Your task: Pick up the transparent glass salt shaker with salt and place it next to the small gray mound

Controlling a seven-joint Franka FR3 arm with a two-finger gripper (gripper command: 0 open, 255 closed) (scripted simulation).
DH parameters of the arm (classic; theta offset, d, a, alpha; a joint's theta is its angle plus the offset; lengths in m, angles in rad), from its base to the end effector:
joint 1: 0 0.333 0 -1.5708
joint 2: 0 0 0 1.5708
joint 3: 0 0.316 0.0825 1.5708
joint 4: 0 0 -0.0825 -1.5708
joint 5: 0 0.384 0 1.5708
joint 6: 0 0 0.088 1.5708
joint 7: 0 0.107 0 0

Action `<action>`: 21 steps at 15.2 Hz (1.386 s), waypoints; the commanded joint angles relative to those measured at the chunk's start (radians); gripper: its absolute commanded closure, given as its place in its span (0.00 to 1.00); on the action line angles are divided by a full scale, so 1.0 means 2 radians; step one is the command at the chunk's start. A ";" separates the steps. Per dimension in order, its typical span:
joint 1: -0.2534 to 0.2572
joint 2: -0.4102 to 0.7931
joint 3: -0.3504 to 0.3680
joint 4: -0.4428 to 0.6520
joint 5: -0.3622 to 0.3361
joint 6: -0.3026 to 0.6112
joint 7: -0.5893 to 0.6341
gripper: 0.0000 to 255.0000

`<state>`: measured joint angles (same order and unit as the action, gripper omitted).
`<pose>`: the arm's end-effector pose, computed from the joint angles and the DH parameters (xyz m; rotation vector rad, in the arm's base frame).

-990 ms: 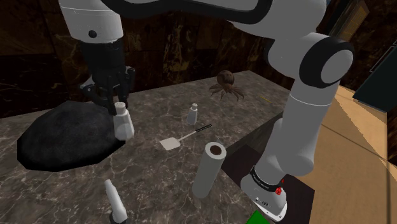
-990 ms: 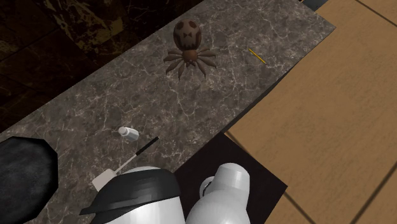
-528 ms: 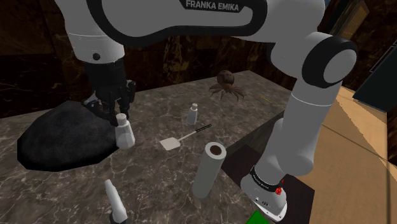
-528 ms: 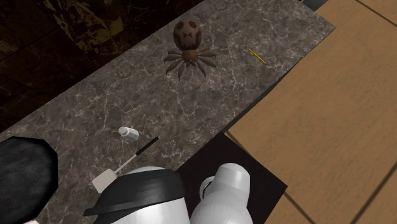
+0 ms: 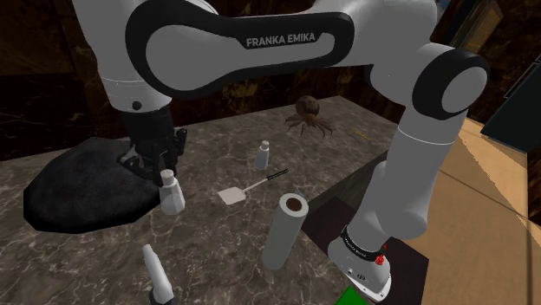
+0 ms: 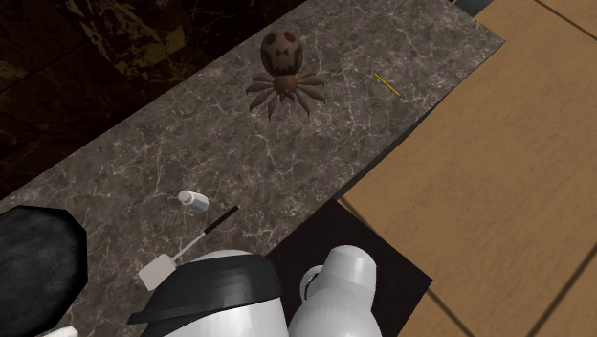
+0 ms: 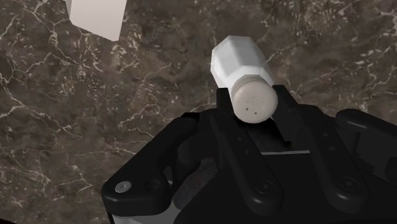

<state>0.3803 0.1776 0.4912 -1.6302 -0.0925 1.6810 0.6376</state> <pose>0.4075 0.4409 0.5137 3.0387 0.3769 -0.1096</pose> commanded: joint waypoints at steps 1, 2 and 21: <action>0.000 0.001 0.000 -0.013 -0.001 0.014 0.001 1.00; -0.001 0.001 0.000 -0.020 -0.001 0.021 0.001 1.00; -0.001 0.015 -0.003 -0.082 -0.009 0.095 0.007 1.00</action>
<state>0.3790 0.2072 0.4854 -1.7939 -0.1107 1.8708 0.6522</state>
